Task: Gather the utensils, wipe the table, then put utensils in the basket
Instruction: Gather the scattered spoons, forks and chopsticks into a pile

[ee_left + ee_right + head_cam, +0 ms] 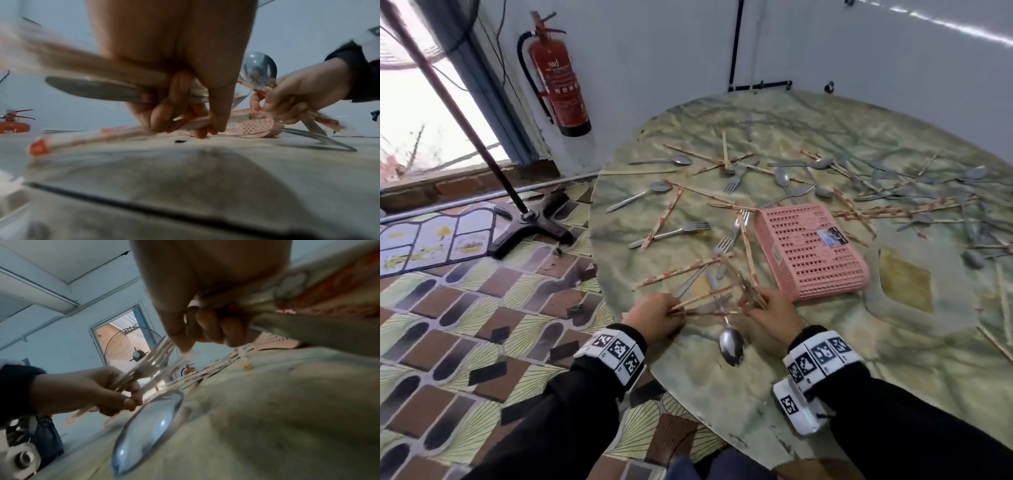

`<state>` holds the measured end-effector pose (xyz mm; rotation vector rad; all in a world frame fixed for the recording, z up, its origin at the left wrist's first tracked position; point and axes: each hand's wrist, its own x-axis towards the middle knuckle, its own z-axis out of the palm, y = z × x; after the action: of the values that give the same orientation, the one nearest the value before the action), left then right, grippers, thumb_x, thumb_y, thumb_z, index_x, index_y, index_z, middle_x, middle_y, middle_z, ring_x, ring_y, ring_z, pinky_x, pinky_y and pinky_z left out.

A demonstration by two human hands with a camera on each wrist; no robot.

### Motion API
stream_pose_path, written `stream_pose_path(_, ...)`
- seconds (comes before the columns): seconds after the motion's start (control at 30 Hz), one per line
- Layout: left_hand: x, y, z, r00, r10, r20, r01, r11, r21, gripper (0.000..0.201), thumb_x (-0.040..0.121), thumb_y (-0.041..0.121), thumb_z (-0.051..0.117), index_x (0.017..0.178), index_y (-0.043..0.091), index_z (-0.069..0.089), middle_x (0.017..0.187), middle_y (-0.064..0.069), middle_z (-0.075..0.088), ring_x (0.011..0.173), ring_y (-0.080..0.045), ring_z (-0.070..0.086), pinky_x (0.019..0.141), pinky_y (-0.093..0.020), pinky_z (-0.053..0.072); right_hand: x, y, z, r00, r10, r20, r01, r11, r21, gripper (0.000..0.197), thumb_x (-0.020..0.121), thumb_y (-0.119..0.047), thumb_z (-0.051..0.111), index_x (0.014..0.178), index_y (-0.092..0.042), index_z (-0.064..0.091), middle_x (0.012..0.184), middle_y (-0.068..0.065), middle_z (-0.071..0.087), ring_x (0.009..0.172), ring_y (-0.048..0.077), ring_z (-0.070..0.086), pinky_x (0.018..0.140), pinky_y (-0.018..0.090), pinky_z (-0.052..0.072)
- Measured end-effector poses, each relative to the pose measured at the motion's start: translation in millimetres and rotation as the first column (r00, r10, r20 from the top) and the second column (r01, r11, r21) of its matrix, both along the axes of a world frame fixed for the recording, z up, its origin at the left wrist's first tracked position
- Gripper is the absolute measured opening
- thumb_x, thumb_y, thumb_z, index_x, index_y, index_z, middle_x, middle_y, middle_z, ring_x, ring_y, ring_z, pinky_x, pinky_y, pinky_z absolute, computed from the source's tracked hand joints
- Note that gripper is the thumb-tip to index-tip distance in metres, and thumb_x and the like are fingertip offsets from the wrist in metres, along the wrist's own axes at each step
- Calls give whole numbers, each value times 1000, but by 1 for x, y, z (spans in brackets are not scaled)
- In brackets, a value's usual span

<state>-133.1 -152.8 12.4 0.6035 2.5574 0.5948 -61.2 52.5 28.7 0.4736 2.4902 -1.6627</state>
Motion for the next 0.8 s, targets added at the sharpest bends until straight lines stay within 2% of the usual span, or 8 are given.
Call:
stream_pose_path(0.1,1,-7,3,1000,14,-3,-13,999,46,8,85,18,55,78,18,59,77,-2,60,78,-21,56,62,-22,37,-7,11,9,993,-114,-12,111,983,-145,20,88,-1,55,77,-15,63,79,-3,61,77,8,58,72,19,48)
stream_pose_path(0.23,1,-12,8,998,55,-6,-54,989,135,22,87,23,56,67,22,46,67,1,52,72,-22,54,64,-29,37,-16,20,13,990,-117,77,128,978,-167,21,90,-4,53,82,-21,62,68,0,54,53,8,46,42,12,36)
stream_pose_path(0.33,1,-9,19,991,116,-66,-101,976,193,31,82,43,47,85,14,58,75,-1,56,73,-20,53,66,-31,38,-18,20,8,987,-5,161,18,997,-79,21,92,-7,50,87,-24,62,61,-1,47,50,10,39,43,19,31)
stream_pose_path(0.4,0,-7,24,977,194,-92,-164,949,269,38,77,46,40,85,13,58,70,-2,57,68,-21,52,64,-31,37,-17,20,6,988,83,133,-82,997,-18,21,91,-5,52,95,-21,64,65,-5,52,54,9,44,46,14,35)
stream_pose_path(0.47,0,-8,25,964,257,-65,-221,914,340,29,83,43,44,73,17,52,62,2,55,60,-18,51,61,-31,37,-18,18,4,974,215,73,-223,968,114,23,87,-2,57,101,-18,68,83,-8,63,77,10,58,67,14,44)
stream_pose_path(0.57,1,-10,20,947,314,-74,-273,901,337,32,95,28,48,64,27,43,56,9,49,56,-10,46,57,-27,32,-23,11,3,909,399,121,-417,855,309,23,85,-9,61,104,-19,70,101,0,67,94,16,59,91,31,46)
stream_pose_path(0.7,-1,-14,10,933,343,-110,-303,913,271,21,97,30,42,77,23,45,73,-3,53,71,-20,50,63,-28,32,-29,-4,-2,778,567,271,-600,544,587,30,90,-20,55,116,-32,62,94,-5,47,90,17,53,80,27,41)
stream_pose_path(0.8,-4,-13,11,936,344,-72,-315,912,264,18,98,28,40,84,18,46,77,-5,52,72,-21,49,67,-31,39,-31,-8,-7,755,582,301,-616,471,631,28,90,-15,52,114,-27,61,102,0,48,101,22,54,78,28,39)
